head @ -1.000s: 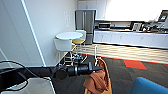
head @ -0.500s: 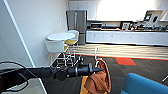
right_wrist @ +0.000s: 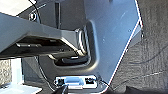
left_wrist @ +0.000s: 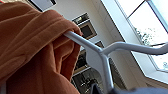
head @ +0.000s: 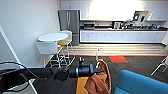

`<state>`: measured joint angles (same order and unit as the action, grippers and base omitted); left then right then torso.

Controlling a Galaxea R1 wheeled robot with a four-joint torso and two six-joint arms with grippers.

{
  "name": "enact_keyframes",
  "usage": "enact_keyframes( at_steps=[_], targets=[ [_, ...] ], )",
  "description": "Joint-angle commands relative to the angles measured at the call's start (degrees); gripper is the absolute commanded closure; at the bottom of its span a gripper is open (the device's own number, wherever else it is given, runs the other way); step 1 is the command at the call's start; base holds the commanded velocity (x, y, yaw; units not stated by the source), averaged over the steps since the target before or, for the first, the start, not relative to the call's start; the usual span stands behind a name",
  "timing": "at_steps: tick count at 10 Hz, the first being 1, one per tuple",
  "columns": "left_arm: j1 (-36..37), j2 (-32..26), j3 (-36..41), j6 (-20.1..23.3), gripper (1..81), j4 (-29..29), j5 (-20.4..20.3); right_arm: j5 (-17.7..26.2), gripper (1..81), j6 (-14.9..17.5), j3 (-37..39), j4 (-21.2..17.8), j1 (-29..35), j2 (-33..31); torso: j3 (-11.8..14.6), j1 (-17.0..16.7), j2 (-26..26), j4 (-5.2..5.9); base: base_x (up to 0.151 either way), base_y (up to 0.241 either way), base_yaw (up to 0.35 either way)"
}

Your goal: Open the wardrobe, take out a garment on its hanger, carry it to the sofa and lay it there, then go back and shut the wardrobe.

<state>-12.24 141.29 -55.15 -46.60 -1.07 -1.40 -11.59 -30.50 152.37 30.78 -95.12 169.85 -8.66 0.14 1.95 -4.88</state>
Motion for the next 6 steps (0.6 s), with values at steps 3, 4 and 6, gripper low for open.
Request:
enact_keyframes(
  at_steps=[3,4,6],
  targets=[
    [9.38,-0.12,2.06,0.73,81.1,-2.09,-5.10,2.71,1.0,0.00,0.02,0.51,0.76,-0.28,0.00,0.00,0.00,0.00,0.000,0.000,-0.230],
    [9.03,-0.30,1.97,0.81,81.1,-2.18,-5.10,2.72,1.0,0.00,0.02,0.51,0.77,-0.28,0.00,0.00,0.00,0.00,0.000,0.000,-0.230],
    [8.94,-0.39,2.06,0.81,81.1,-3.06,-5.01,2.89,1.0,-0.09,0.02,0.42,0.76,-0.01,0.00,0.00,0.00,0.00,0.000,0.000,-0.229]
  ],
)
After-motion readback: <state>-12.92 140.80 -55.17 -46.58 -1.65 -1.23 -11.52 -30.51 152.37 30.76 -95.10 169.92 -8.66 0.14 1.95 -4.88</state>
